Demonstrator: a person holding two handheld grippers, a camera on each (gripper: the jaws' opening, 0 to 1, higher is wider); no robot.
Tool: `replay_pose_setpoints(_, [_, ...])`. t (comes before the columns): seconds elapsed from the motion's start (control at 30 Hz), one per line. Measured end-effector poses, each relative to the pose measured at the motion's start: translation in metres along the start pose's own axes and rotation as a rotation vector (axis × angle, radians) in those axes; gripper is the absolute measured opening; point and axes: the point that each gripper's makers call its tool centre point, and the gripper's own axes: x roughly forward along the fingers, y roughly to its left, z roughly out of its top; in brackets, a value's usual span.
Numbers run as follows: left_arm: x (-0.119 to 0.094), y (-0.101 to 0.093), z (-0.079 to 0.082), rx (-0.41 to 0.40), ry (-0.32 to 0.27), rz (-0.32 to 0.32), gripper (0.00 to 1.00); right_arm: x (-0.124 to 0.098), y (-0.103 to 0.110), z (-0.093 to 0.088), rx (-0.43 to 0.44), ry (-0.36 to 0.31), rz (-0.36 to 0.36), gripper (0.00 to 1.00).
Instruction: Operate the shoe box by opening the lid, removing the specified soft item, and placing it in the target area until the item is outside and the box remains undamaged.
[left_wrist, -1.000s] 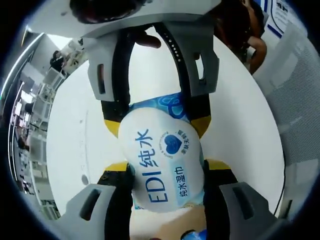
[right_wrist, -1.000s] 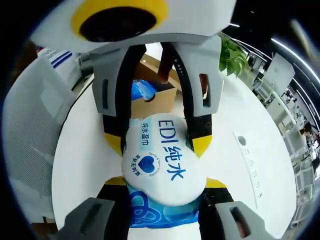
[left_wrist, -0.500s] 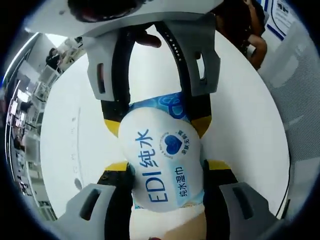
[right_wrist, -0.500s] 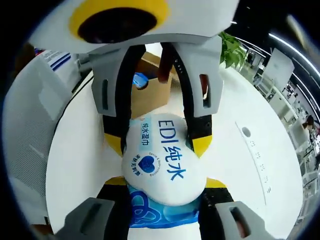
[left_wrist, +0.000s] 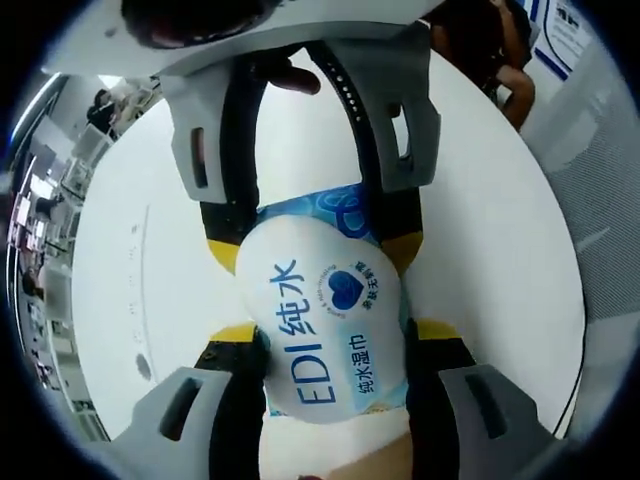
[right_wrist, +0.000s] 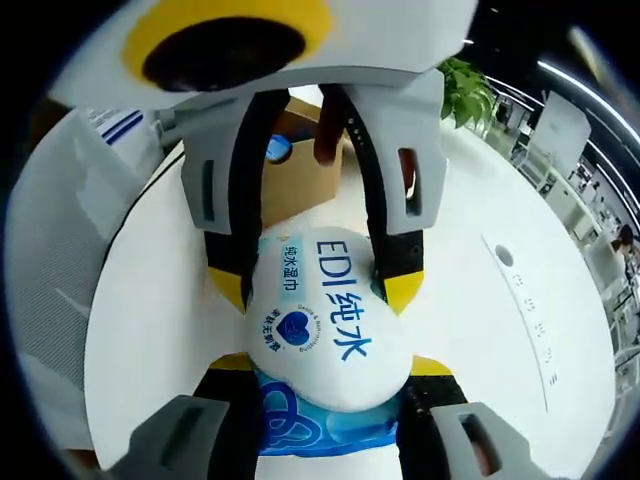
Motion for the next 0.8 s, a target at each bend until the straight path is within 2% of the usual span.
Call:
replay_pose_setpoints(0.23, [0.0094,0.0049,-0.0038,-0.003,0.006,-0.008,0.56,0.0046,-0.0004,-0.0042,0.01,-0.006,0.007,0.51])
replay_pose_setpoints(0.8, [0.0103,0.0045,-0.0038,-0.016,-0.013,0.001,0.56,0.0081,-0.0014,-0.0072,0.023,-0.035,0.006,0.52])
